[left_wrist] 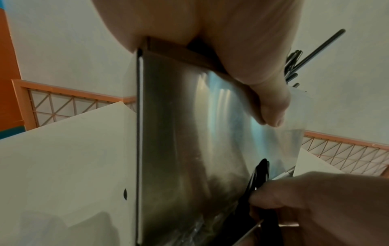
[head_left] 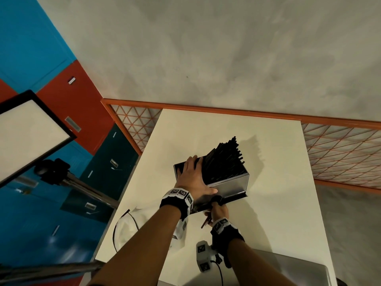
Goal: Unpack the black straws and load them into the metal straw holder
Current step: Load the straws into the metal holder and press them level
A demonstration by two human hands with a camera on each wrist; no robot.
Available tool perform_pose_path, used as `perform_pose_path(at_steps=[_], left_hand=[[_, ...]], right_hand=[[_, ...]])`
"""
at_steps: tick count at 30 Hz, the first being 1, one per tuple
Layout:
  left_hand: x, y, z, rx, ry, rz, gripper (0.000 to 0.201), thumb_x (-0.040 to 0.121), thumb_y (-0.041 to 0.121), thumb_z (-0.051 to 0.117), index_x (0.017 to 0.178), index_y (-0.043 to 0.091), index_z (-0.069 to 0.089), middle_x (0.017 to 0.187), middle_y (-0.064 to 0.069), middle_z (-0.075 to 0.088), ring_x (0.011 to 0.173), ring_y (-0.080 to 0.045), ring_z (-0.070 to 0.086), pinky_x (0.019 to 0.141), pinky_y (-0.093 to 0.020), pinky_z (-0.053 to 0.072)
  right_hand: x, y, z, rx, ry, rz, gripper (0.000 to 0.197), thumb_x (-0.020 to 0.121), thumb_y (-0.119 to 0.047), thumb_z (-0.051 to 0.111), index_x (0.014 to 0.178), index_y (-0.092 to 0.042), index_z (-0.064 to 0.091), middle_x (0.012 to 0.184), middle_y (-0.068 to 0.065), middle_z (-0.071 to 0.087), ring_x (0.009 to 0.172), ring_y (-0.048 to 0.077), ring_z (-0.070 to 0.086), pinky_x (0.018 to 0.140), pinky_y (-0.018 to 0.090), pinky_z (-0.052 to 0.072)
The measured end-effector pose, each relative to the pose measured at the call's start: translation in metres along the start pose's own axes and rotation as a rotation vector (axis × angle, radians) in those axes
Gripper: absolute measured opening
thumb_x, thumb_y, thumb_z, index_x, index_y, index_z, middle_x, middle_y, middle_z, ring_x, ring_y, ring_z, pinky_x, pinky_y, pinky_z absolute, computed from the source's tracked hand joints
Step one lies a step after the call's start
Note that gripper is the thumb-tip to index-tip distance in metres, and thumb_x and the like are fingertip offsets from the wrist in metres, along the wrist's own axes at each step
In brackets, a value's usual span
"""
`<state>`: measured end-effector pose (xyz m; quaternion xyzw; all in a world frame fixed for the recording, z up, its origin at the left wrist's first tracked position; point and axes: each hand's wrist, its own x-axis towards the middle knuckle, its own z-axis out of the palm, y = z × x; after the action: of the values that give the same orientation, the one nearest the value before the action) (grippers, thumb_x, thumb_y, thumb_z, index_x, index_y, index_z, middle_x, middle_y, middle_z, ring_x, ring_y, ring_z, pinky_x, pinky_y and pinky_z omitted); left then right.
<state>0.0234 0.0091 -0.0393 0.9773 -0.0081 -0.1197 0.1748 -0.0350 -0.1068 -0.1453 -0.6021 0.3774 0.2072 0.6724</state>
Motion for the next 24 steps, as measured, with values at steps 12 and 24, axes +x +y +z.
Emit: perform_pose_path(at_steps=[12,24], left_hand=[[-0.007,0.002,0.004,0.004,0.014,0.007,0.132,0.058,0.076,0.076,0.159,0.023,0.011,0.165,0.002,0.003,0.153,-0.022,0.001,0.120,-0.062,0.019],[-0.005,0.002,0.002,-0.017,0.002,0.000,0.130,0.058,0.075,0.077,0.158,0.023,0.012,0.164,0.003,0.005,0.153,-0.021,0.001,0.119,-0.063,0.020]], right_hand=[[0.024,0.013,0.000,-0.378,0.143,-0.040,0.059,0.096,-0.056,0.036,0.100,-0.005,0.068,0.092,0.017,0.073,0.078,0.035,0.071,0.067,0.041,0.060],[-0.004,0.001,0.005,-0.047,0.073,0.021,0.034,0.092,-0.043,0.049,0.102,-0.011,0.054,0.093,0.015,0.063,0.084,0.037,0.063,0.083,0.049,0.055]])
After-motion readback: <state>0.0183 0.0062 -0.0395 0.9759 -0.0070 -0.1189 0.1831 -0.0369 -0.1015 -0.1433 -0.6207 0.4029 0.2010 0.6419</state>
